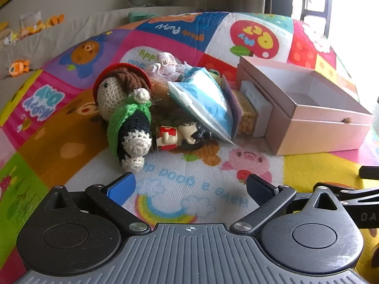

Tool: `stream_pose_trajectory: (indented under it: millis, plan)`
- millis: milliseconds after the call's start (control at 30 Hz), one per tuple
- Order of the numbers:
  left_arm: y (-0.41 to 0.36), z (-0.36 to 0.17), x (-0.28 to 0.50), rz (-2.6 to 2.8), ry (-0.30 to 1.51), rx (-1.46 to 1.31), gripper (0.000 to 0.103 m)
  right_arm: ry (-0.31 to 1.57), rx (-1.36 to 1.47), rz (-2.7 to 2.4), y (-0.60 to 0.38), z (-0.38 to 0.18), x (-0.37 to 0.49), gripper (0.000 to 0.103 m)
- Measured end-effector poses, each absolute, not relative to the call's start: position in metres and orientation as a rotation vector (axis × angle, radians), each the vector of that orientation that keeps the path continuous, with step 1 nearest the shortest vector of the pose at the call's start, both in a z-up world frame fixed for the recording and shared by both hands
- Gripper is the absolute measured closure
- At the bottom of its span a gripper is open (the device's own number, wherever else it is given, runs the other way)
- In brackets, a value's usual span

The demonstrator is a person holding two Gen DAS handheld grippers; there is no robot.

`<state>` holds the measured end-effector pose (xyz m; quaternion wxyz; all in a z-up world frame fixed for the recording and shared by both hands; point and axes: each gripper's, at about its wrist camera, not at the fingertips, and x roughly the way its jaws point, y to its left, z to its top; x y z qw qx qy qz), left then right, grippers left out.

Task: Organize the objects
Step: 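Grasp the crocheted doll with the left tool while the right tool grasps the bread snack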

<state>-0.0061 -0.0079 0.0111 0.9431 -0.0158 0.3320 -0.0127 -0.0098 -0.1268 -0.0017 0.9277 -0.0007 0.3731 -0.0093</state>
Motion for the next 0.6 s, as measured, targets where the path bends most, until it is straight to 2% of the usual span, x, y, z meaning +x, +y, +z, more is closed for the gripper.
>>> stream_pose_trajectory:
  millis: [100,233,300,400,533,600]
  plan:
    - [0.005,0.025,-0.016,-0.068,0.684,-0.048,0.0,0.775,-0.001,-0.017,-0.127,-0.001,-0.011,0.0]
    - [0.037,0.068,-0.02,-0.003,0.542,-0.078,0.0,0.779,-0.004,-0.017,-0.125,-0.001,-0.011,0.0]
    - [0.066,0.077,-0.004,0.035,0.516,-0.184,0.001,0.777,-0.002,-0.015,-0.127,-0.001,-0.011,0.0]
    - [0.093,0.067,0.038,0.06,0.615,-0.275,0.001,0.77,0.002,-0.011,-0.128,-0.001,-0.012,0.0]
    - [0.089,0.043,0.079,0.042,0.698,-0.226,0.001,0.756,-0.02,0.011,-0.125,0.005,-0.015,0.0]
    - [0.086,0.033,0.089,0.014,0.718,-0.235,0.008,0.691,-0.058,0.028,-0.119,0.02,-0.021,0.0]
